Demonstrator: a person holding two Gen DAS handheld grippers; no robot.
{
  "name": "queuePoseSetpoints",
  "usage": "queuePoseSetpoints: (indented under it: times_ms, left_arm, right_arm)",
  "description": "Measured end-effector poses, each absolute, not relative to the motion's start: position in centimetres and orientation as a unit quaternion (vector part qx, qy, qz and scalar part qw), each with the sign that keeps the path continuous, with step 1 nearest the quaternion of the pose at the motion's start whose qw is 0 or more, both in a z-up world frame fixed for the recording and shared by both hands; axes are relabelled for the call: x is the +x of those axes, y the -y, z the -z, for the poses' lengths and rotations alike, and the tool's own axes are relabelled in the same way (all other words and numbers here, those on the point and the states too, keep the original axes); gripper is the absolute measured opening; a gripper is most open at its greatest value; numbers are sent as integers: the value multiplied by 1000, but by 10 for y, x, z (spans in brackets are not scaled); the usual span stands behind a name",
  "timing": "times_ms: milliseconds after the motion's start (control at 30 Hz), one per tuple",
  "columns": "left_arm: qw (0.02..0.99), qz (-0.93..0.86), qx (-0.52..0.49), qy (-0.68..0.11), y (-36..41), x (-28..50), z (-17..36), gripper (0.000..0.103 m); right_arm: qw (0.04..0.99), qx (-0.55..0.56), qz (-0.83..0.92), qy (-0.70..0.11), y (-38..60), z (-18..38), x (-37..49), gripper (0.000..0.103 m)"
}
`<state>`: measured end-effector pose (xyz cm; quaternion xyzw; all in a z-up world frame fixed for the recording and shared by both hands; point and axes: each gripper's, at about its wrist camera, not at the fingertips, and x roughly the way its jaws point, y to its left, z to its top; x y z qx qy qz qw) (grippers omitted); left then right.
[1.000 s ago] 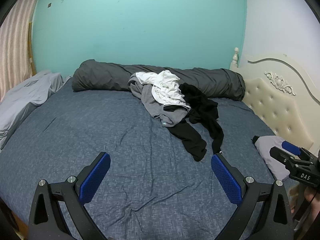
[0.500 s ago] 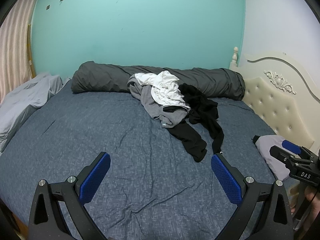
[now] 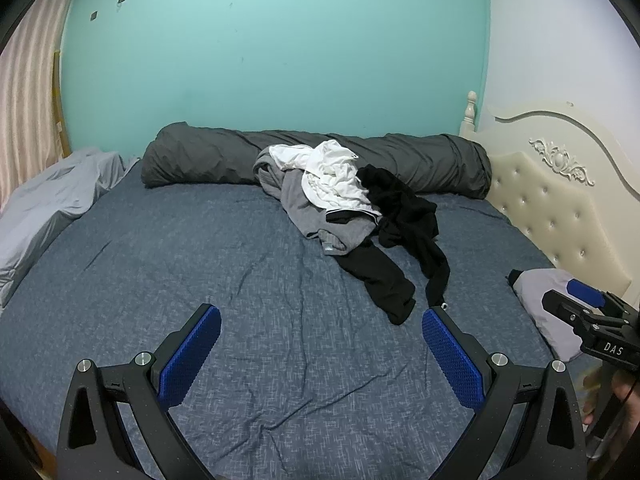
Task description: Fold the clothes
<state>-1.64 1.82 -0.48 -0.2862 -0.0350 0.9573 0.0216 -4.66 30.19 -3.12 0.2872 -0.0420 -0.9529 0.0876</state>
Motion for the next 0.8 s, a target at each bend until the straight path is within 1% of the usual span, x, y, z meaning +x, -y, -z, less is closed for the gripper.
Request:
queuePoseSetpoints:
  times_ms: [300, 433, 800]
  left_arm:
    - [18, -957, -288, 44, -16, -27, 16, 103]
    - [8, -957, -286, 50, -13, -35, 32, 103]
    - [-21, -947, -313, 64, 0, -99, 120, 103]
  right_arm:
    - [86, 294, 951, 46, -305, 40, -56, 97]
    - [87, 303, 948, 47, -310, 54, -68, 97]
    - [51, 338, 938, 58, -350, 116, -135, 97]
